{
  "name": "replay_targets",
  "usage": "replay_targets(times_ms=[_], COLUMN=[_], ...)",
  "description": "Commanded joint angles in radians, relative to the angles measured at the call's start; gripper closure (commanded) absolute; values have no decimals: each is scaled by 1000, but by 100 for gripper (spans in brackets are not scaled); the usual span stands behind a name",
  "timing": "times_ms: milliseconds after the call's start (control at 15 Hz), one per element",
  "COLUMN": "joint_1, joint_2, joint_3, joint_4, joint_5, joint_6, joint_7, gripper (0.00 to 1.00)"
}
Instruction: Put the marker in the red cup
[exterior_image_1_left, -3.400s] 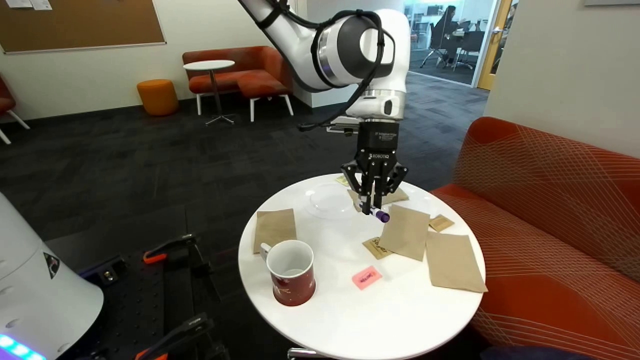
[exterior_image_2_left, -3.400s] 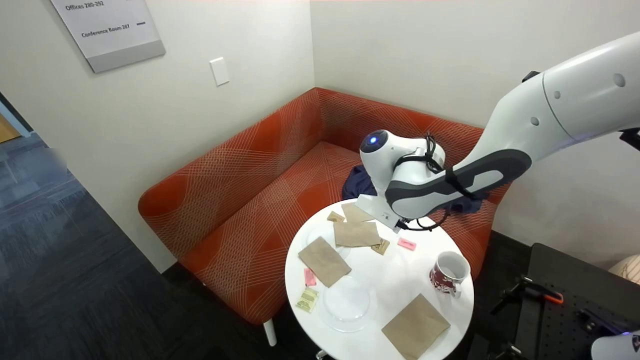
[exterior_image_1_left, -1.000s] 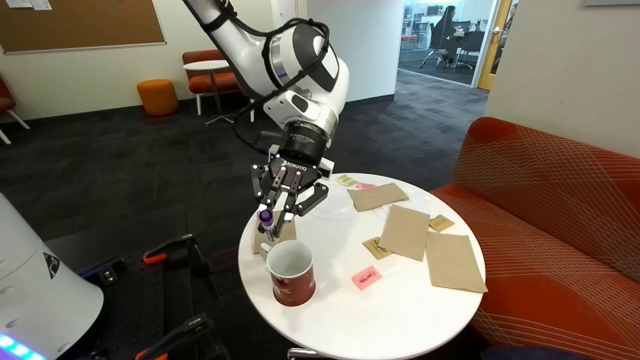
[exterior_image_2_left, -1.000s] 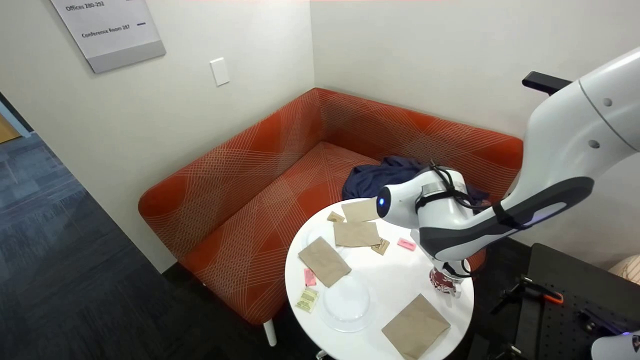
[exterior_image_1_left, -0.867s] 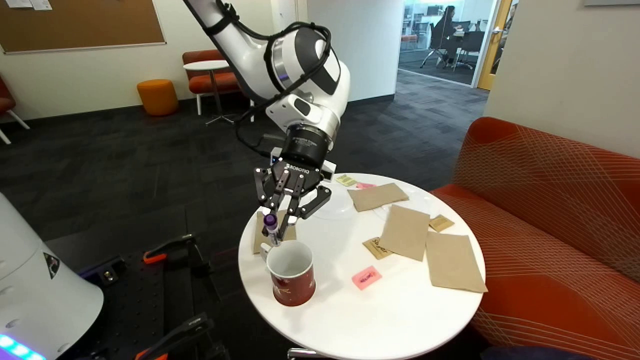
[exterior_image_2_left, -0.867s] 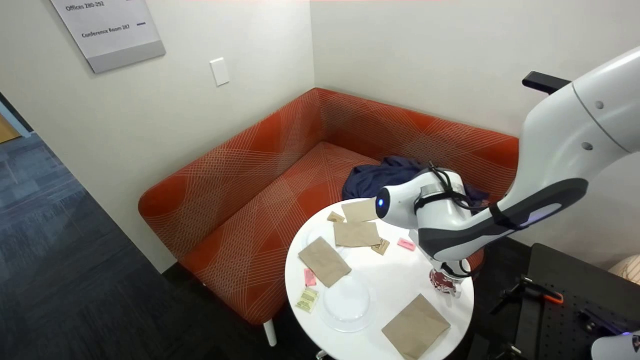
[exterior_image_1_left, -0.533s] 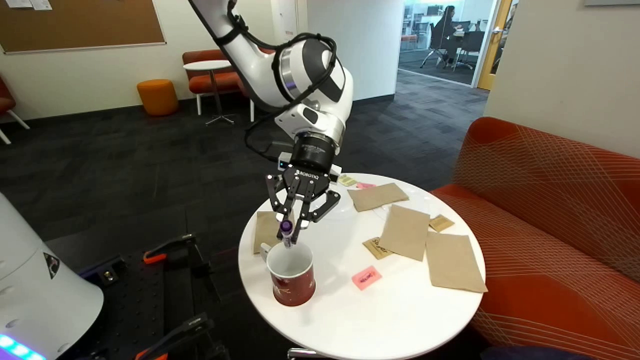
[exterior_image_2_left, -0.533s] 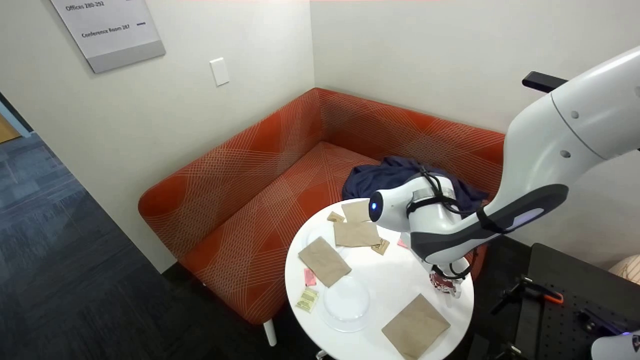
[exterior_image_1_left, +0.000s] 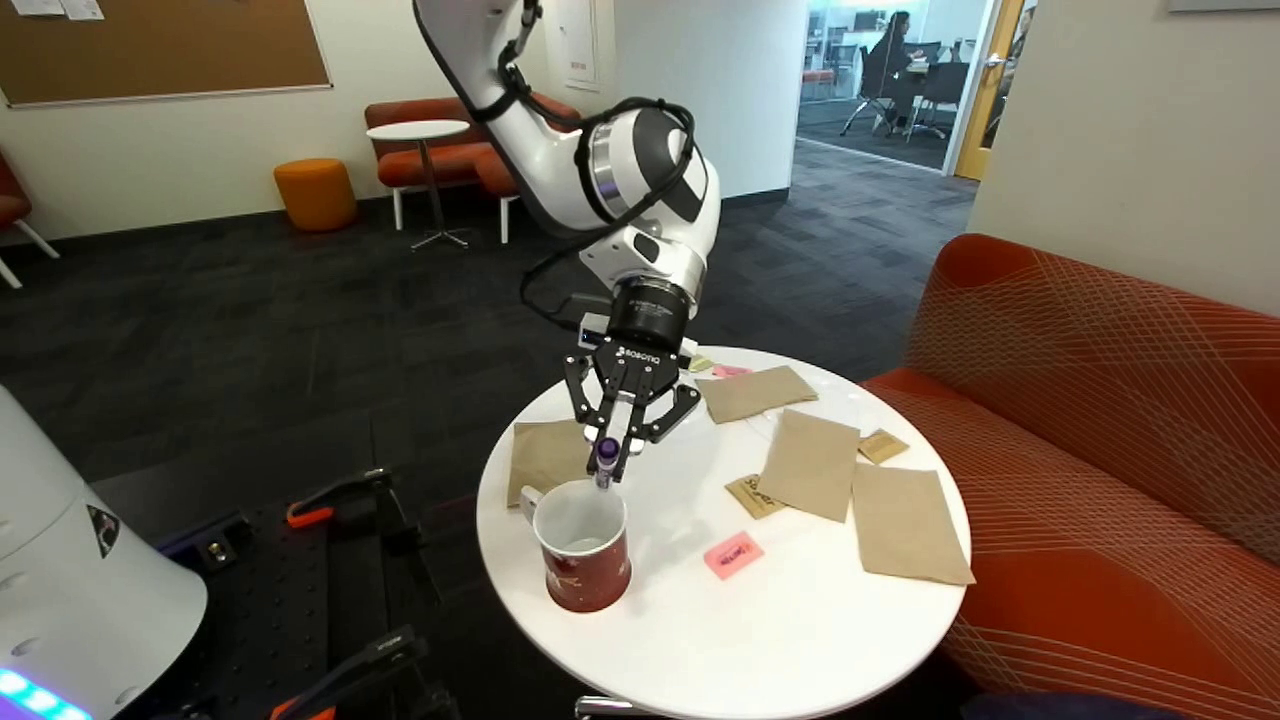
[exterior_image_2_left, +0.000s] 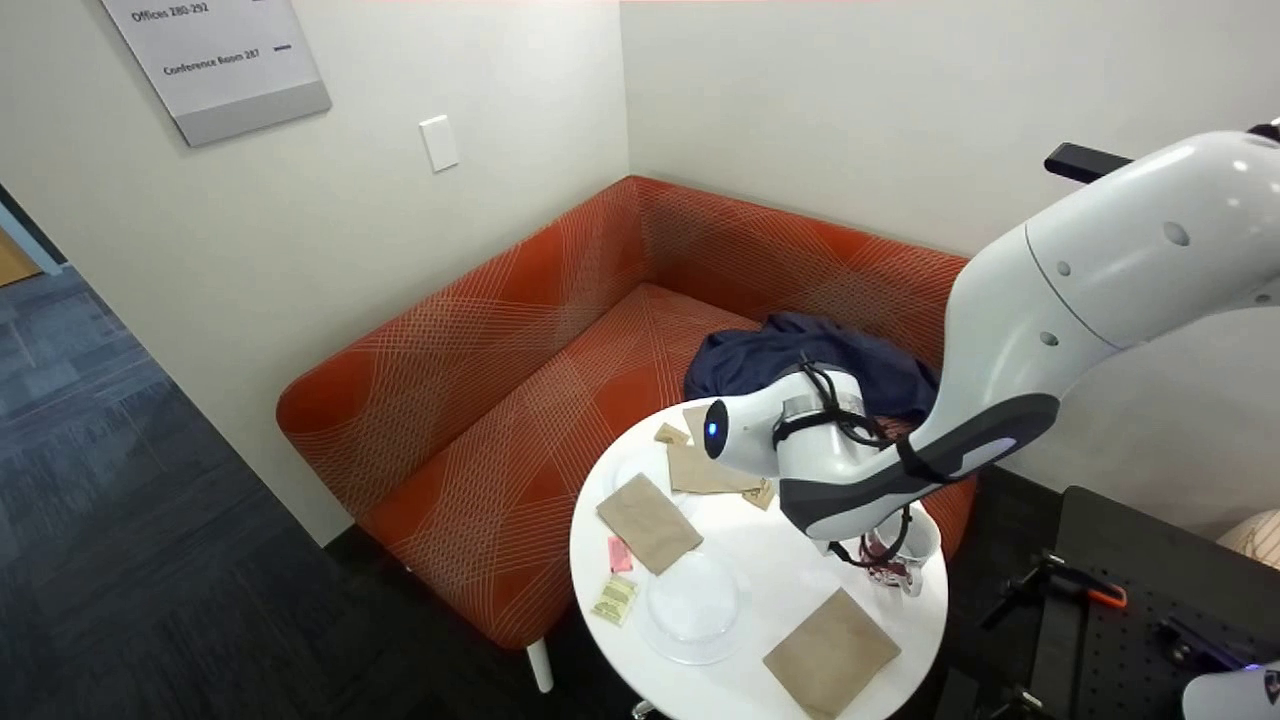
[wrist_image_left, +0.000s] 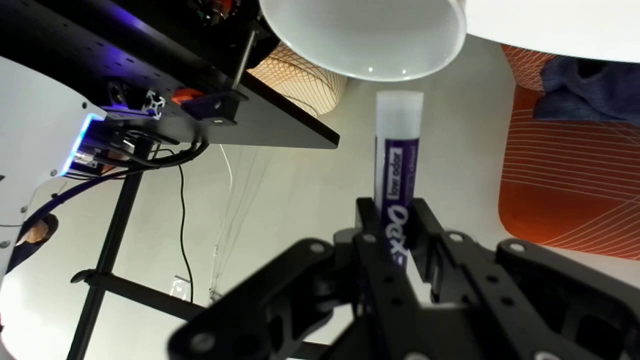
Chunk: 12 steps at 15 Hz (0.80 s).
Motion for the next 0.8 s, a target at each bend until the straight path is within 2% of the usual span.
replay_targets(times_ms=[0,333,733], joint_1=[15,38,58], joint_2=[101,200,228], joint_3=[6,3,-2], joint_4=[172,357,459], joint_5=[25,45,65], joint_6=[-102,-214,-357], joint_7=[-36,-67,-54], gripper=[95,95,95])
